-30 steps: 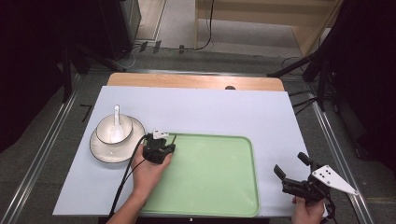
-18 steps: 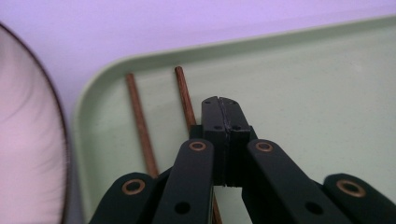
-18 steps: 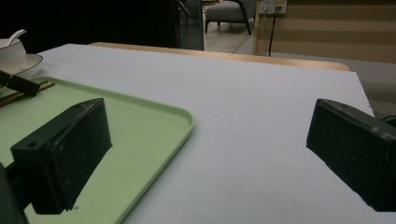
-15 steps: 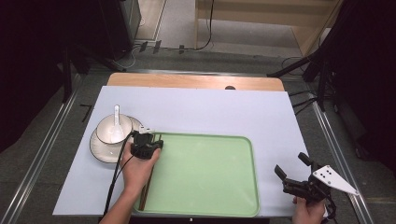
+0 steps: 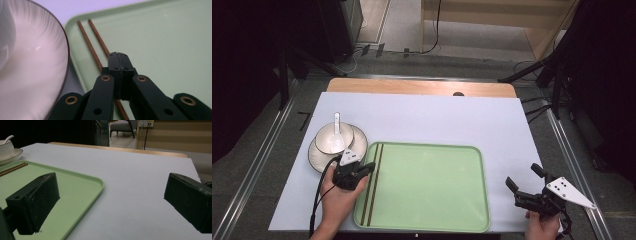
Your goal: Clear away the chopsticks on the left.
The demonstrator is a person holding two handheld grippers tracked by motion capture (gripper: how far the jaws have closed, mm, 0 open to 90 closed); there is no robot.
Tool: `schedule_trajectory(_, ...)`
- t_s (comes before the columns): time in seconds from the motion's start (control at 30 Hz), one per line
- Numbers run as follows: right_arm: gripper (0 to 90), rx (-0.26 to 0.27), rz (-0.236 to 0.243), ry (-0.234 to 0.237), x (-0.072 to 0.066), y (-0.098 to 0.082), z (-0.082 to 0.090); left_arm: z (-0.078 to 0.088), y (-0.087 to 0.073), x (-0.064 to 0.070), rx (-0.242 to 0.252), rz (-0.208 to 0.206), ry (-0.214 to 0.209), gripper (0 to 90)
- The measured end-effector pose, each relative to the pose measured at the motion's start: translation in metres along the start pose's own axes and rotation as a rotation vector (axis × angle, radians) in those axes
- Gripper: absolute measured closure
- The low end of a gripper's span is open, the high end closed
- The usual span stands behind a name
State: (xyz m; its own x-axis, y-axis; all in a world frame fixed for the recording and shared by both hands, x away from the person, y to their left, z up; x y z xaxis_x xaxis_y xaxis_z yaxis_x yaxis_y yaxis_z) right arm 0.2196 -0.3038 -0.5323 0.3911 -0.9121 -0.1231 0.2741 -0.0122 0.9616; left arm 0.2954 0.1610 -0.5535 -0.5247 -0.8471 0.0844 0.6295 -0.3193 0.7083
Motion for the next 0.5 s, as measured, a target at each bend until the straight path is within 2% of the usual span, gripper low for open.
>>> schedule_trajectory(0.13,0.0,-0.003,0.005,0.0,-0.002,0.0,-0.001,0.008,-0.015,0.005,-0.009,-0.026,-0.031,90.0)
schedule_trajectory(0.27,0.0,-0.003,0.006,-0.002,-0.002,0.001,-0.001,0.018,-0.016,0.005,0.041,-0.025,-0.071,90.0)
schedule_trajectory(0.33,0.0,-0.004,0.008,-0.002,-0.002,0.0,-0.001,0.026,-0.015,0.002,0.085,-0.016,-0.106,89.3)
schedule_trajectory(0.4,0.0,-0.006,0.003,-0.004,-0.001,0.0,0.0,0.032,-0.014,-0.002,0.129,-0.006,-0.125,74.2)
schedule_trajectory(0.43,0.0,-0.004,0.004,-0.005,-0.001,0.0,0.0,0.037,-0.014,-0.006,0.184,-0.024,-0.121,67.2)
schedule_trajectory(0.5,0.0,-0.001,-0.001,-0.007,0.001,0.0,0.0,0.044,-0.013,-0.013,0.236,-0.041,-0.099,52.4)
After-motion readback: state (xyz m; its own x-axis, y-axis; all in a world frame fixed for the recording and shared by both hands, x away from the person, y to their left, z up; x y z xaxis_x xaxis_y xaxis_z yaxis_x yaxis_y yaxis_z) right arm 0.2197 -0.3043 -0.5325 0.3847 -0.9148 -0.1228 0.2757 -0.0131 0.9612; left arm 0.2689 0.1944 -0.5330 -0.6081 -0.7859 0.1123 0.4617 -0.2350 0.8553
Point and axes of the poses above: each handheld gripper's, and its own axes: z roughly backward along the jaws, y roughly out of its top, x roughly to its right, the point moved 7 cm from there along -z, roughly forward along the jaws, and after that the axes turned 3 degrees about y, right-handed, at the moved point
